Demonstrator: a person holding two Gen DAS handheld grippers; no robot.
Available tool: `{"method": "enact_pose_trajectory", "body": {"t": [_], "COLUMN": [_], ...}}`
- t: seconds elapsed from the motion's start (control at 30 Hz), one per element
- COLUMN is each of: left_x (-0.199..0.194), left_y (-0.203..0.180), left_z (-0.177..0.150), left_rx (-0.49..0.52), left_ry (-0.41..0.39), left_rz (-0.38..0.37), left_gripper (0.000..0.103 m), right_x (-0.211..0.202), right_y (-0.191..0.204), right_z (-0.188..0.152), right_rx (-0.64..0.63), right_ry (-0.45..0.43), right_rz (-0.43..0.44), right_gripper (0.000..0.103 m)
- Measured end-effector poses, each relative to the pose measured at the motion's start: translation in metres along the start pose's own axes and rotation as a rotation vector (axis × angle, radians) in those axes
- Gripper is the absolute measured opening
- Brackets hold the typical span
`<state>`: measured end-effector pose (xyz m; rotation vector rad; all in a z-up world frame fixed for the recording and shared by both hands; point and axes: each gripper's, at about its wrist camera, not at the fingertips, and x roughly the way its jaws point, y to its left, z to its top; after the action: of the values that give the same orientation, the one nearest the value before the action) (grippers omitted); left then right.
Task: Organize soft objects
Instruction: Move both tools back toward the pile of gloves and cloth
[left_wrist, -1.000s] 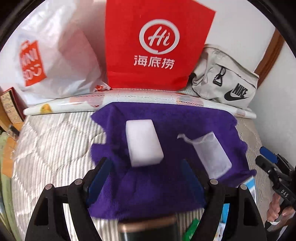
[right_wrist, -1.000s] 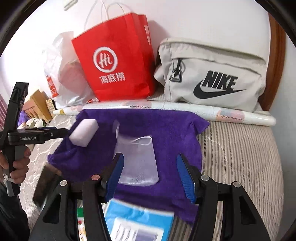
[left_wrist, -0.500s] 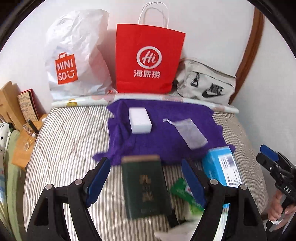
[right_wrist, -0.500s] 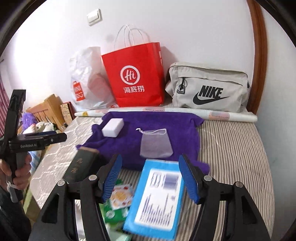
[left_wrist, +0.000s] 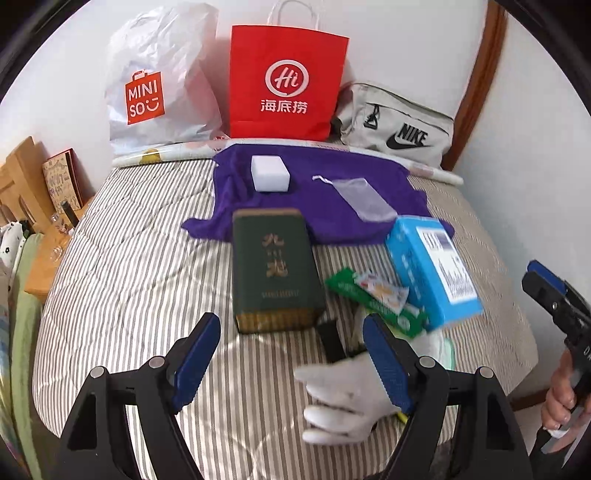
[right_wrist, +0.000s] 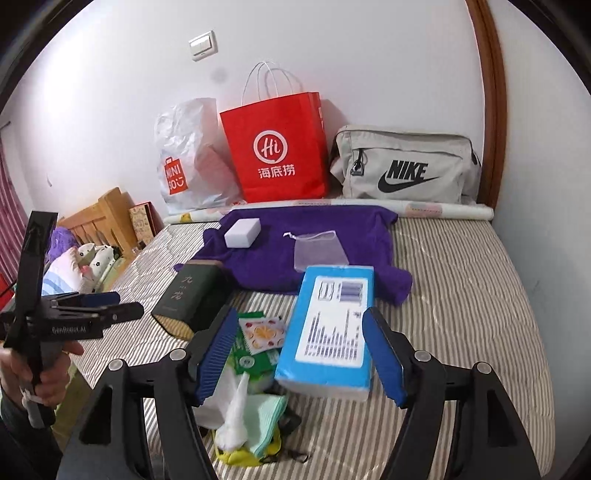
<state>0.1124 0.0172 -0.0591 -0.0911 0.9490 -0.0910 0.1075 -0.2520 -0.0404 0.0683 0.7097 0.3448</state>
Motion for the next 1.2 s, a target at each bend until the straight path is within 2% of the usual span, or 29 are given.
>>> {"method": "enact_pose_trajectory", "body": {"t": [0.13, 0.3, 0.47, 0.67, 0.97, 1.07, 1.2], "left_x": [0.003, 0.012, 0.016, 0.012, 0.006, 0.006, 0.008], "left_y": [-0.008, -0.015, -0.003, 0.012, 0.02, 0.019, 0.013], "left_z": [-0.018, -0.033, -0.034, -0.032, -0.042, -0.045, -0.048], "left_rx": [0.0, 0.015, -0.036, -0.084, -0.114, -0.107, -0.079], "left_ry": [0.017, 0.029, 0.035, 0.023, 0.024, 0.028, 0.034], "left_rz": [-0.061, -0.022, -0.004, -0.014, -0.045, -0.056, -0.063], "left_gripper": [0.078, 0.078, 0.078, 0.078, 0.078, 0.078, 0.078], "right_x": [-0.004, -0.008, -0.007, 0.009, 0.046, 0.055, 0.045], "right_y": [0.003, 0.004, 0.027, 0.047, 0.055, 0.06, 0.063], "right_z": [-0.015, -0.031, -0.048, -0.063, -0.091, -0.098, -0.096], "right_rx": [-0.026, -0.002, -0.067, -0.114, -0.138, -0.167, -0.191], "right_ry": [0.01, 0.031, 0.045, 0.099, 0.212, 0.233, 0.185], "right_rz": [0.001, 0.061, 0.107, 0.139, 0.083, 0.065, 0.057], "right_gripper": [0.07, 0.07, 0.069, 0.051, 0.05, 0.025, 0.025]}}
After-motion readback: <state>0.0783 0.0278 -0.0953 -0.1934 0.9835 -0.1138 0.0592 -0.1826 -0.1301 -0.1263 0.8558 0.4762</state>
